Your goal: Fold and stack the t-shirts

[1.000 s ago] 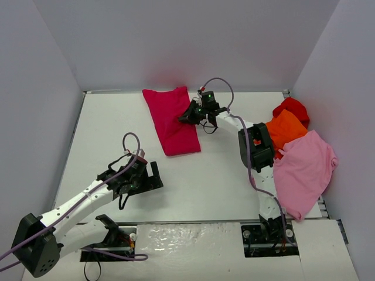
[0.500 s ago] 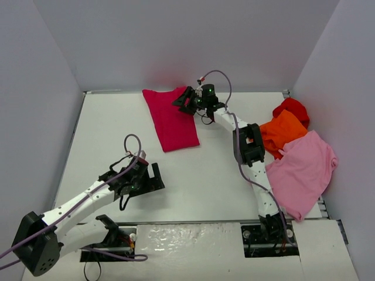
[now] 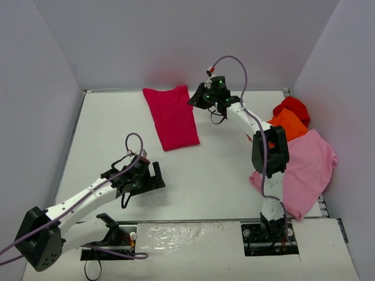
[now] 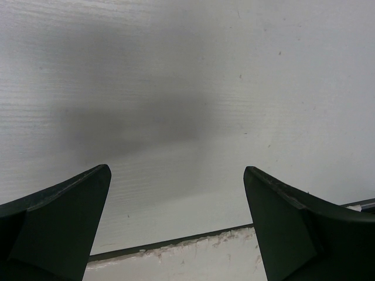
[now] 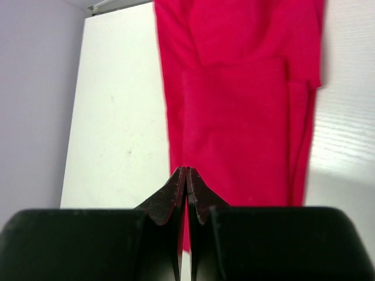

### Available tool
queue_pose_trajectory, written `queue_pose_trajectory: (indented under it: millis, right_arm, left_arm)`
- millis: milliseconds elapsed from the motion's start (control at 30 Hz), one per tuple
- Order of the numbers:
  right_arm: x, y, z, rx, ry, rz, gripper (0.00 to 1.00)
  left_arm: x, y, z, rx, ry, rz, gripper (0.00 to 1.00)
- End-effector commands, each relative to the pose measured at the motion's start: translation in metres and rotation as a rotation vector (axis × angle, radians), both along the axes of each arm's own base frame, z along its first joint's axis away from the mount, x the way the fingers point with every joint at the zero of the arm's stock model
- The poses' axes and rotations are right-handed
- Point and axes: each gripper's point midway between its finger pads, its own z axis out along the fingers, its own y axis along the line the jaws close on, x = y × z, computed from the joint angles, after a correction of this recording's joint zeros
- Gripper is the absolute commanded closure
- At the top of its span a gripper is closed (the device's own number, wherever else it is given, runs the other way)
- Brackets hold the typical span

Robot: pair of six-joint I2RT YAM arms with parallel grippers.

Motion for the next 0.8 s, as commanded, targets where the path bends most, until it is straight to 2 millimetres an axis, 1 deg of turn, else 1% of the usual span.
queue_pose_trajectory:
  millis: [0,67,100,133,200,300,400,467,533,600,633,667,700,733,767]
  right_arm:
    - [-0.037,0.021,0.036,-0.043,-0.091,0.078,1.0]
    - [-0.045,0.027,0.023,-0.055,-0.066,0.097,1.0]
    - [-0.049,0.031,0.021,-0.055,-0.061,0.108,1.0]
    - [-0.052,0.035,0.014,-0.058,-0.048,0.12,1.0]
    - [-0.056,0.042,-0.005,-0.073,-0.019,0.138,1.0]
    - [-0.054,0.043,-0.023,-0.085,0.012,0.132,1.0]
    - [-0.052,0.046,-0.028,-0.088,0.016,0.14,1.0]
    - [-0.054,0.042,-0.042,-0.112,0.038,0.134,1.0]
    - [-0.058,0.038,-0.054,-0.137,0.051,0.128,1.0]
    - [-0.068,0.029,-0.074,-0.18,0.081,0.124,1.0]
    - [-0.076,0.023,-0.087,-0.204,0.102,0.123,1.0]
    - [-0.081,0.021,-0.087,-0.212,0.102,0.125,1.0]
    - [-0.09,0.017,-0.096,-0.23,0.118,0.129,1.0]
    - [-0.103,0.012,-0.109,-0.256,0.144,0.134,1.0]
    - [-0.115,0.009,-0.113,-0.282,0.148,0.142,1.0]
  left_arm:
    - [0.021,-0.011,0.027,-0.039,-0.099,0.012,0.03]
    - [0.023,-0.01,0.032,-0.037,-0.114,0.012,0.03]
    - [0.023,-0.009,0.034,-0.036,-0.119,0.009,0.03]
    - [0.023,-0.009,0.037,-0.035,-0.122,0.007,0.03]
    - [0.026,-0.002,0.046,-0.004,-0.148,0.018,0.03]
    - [0.027,0.009,0.059,0.038,-0.182,0.028,0.03]
    - [0.03,0.017,0.082,0.064,-0.223,0.032,0.03]
    - [0.028,0.028,0.096,0.11,-0.239,0.037,0.03]
    - [0.029,0.033,0.105,0.129,-0.254,0.036,0.03]
    - [0.029,0.036,0.114,0.137,-0.267,0.04,0.03]
    - [0.028,0.038,0.117,0.138,-0.27,0.043,0.03]
    - [0.028,0.038,0.117,0.137,-0.271,0.043,0.03]
    - [0.027,0.038,0.119,0.133,-0.276,0.044,0.03]
    - [0.026,0.039,0.122,0.126,-0.283,0.046,0.03]
    - [0.025,0.04,0.123,0.124,-0.285,0.049,0.03]
